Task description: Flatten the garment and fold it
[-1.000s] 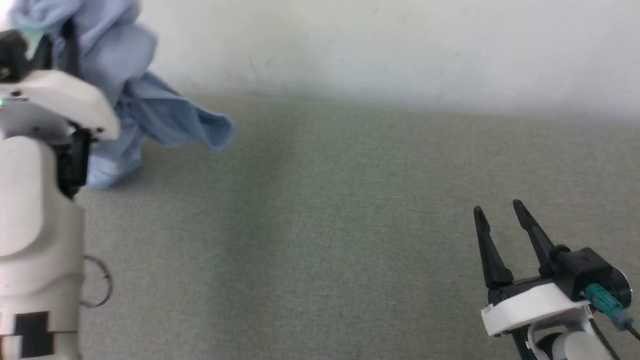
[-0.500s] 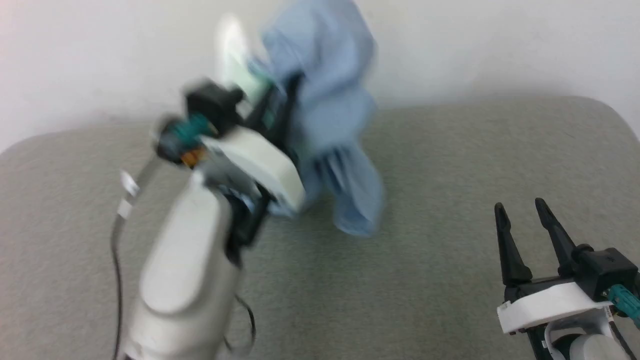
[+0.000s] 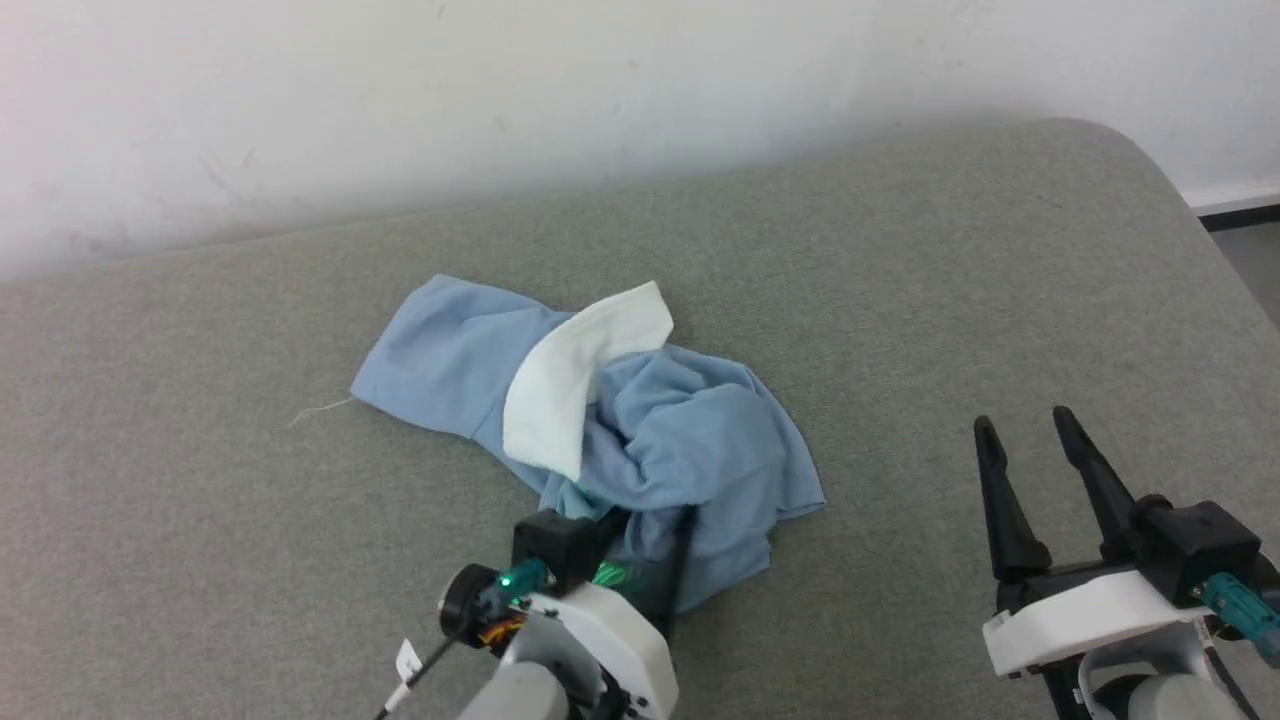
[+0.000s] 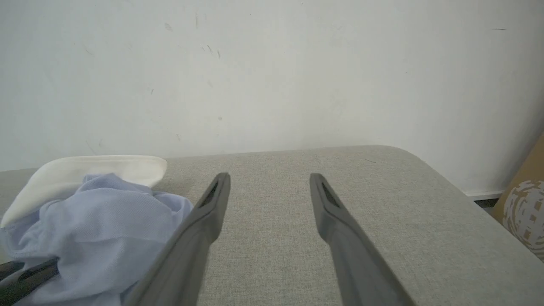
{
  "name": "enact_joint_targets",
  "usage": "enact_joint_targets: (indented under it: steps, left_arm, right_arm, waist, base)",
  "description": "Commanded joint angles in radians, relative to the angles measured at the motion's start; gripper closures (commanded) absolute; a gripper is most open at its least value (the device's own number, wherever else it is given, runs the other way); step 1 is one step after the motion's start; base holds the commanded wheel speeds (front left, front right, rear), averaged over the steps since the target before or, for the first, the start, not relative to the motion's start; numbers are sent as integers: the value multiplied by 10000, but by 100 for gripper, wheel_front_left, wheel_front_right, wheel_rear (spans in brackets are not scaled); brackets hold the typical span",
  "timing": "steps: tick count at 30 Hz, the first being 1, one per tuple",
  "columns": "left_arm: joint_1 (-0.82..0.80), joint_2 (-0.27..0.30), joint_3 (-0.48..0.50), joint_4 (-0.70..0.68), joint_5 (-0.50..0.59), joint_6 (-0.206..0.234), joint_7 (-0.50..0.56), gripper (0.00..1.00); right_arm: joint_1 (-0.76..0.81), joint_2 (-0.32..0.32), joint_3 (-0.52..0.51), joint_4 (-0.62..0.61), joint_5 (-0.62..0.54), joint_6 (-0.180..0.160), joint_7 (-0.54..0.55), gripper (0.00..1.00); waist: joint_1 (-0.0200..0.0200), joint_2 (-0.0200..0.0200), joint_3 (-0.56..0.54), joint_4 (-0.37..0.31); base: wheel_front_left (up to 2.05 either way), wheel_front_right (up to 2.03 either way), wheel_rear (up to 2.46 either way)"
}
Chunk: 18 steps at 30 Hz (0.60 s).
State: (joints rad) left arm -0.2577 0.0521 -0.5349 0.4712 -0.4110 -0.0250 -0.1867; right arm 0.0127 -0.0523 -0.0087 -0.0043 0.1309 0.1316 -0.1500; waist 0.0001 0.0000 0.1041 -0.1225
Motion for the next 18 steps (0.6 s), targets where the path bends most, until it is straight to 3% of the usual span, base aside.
enact_joint_targets:
  steps: [1,5,7,13,18]
  left_arm:
    - [-46,-15,-218,-59,-35,48,-312,0]
    - [-206,-16,-388,-689,-225,56,-699,0]
    - [-226,-16,6,-2008,-153,118,-742,0]
    - [114,-17,1310,-4080,682,615,-748,0]
    - [826,62,2772,-4814,1305,759,-749,0]
  right_arm:
    - [90,20,-13,6,24,-9,9,0]
    - [125,20,-61,-7,-9,-9,20,0]
    - [192,20,-149,-47,-27,-9,46,0]
    - [340,20,-254,-148,-8,-9,104,0]
    - [414,20,-243,-213,8,-9,149,0]
  waist:
    - [-1,0,-123,196]
    - [-1,0,-262,402]
    - [-1,0,-332,600]
    - [-1,0,-431,828]
    - [-1,0,-508,856]
  base:
    - [0,0,0]
    - [0,0,0]
    - [0,0,0]
    - [0,0,0]
    - [0,0,0]
